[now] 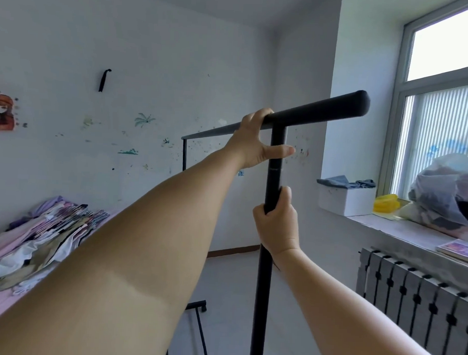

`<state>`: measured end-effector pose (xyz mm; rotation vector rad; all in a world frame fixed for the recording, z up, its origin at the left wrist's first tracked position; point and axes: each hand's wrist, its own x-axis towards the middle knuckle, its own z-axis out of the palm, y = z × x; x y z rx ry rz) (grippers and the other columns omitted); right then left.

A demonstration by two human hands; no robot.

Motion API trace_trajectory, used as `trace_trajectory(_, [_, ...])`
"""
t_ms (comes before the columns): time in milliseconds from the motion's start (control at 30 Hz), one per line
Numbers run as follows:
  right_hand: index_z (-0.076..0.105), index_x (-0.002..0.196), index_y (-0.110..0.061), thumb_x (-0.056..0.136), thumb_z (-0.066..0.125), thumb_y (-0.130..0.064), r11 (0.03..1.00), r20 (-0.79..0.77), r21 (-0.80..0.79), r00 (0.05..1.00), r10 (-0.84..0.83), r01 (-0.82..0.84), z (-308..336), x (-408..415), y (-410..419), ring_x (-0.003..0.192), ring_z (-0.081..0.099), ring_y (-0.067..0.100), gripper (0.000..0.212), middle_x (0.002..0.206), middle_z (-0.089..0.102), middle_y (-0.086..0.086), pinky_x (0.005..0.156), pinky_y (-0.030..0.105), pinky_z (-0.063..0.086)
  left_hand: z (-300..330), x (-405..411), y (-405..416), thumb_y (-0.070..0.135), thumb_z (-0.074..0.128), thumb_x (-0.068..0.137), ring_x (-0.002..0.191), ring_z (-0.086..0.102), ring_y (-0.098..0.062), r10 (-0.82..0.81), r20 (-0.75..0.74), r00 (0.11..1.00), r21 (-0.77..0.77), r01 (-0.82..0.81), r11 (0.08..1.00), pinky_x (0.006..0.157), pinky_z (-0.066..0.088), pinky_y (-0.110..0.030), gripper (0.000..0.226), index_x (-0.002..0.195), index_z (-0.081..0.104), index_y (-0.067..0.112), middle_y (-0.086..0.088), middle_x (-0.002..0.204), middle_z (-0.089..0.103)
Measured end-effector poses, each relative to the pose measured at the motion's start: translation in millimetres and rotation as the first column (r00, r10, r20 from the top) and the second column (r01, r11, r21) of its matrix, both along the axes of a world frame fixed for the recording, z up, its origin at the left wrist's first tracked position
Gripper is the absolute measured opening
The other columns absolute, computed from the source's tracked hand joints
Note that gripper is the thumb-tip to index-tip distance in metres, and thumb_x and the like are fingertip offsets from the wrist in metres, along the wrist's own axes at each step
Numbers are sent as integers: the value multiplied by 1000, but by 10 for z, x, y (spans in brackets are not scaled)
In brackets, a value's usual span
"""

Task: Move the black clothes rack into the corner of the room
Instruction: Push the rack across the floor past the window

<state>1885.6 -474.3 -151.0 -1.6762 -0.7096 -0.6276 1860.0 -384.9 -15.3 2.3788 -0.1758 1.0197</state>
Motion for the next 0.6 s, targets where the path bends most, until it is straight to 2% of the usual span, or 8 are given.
trace_trajectory(100, [32, 84, -20, 79, 49, -8, 1000, 9, -8, 1000, -3, 3, 16, 209, 142, 47, 45, 22, 21, 55, 45, -1, 49, 43, 50, 7, 226, 185, 56, 70, 63, 123, 34, -24, -4, -21, 1000, -10, 4, 1000, 96, 36, -39, 82, 130, 30, 28, -5, 138, 29])
trace_trajectory(300, [33, 81, -18, 78, 51, -6, 999, 23, 41, 1000, -20, 19, -6, 676, 451, 46, 42, 20, 21, 54, 43, -2, 49, 46, 50, 25, 640, 502, 56, 70, 64, 121, 33, -21, -23, -53, 998, 8, 24, 1000, 93, 35, -36, 82, 131, 31, 28, -5, 139, 28])
trace_trajectory(433, [34, 81, -16, 77, 50, -6, 999, 20, 54, 1000, -4, 3, 16, 859, 661, 49, 43, 27, 20, 54, 42, 0, 51, 50, 49, 57, 807, 699, 54, 71, 65, 125, 33, -23, -7, -55, 998, -3, 7, 1000, 95, 35, -36, 84, 133, 29, 27, -5, 140, 28])
trace_trajectory(600, [32, 81, -21, 78, 49, -8, 998, 22, 51, 999, 35, -37, -17, 1338, 994, 46, 41, 20, 23, 54, 42, -3, 48, 40, 45, 29, 1253, 1018, 53, 71, 65, 126, 32, -22, 13, -51, 999, -10, -14, 1000, 98, 34, -37, 85, 134, 29, 25, -5, 140, 28])
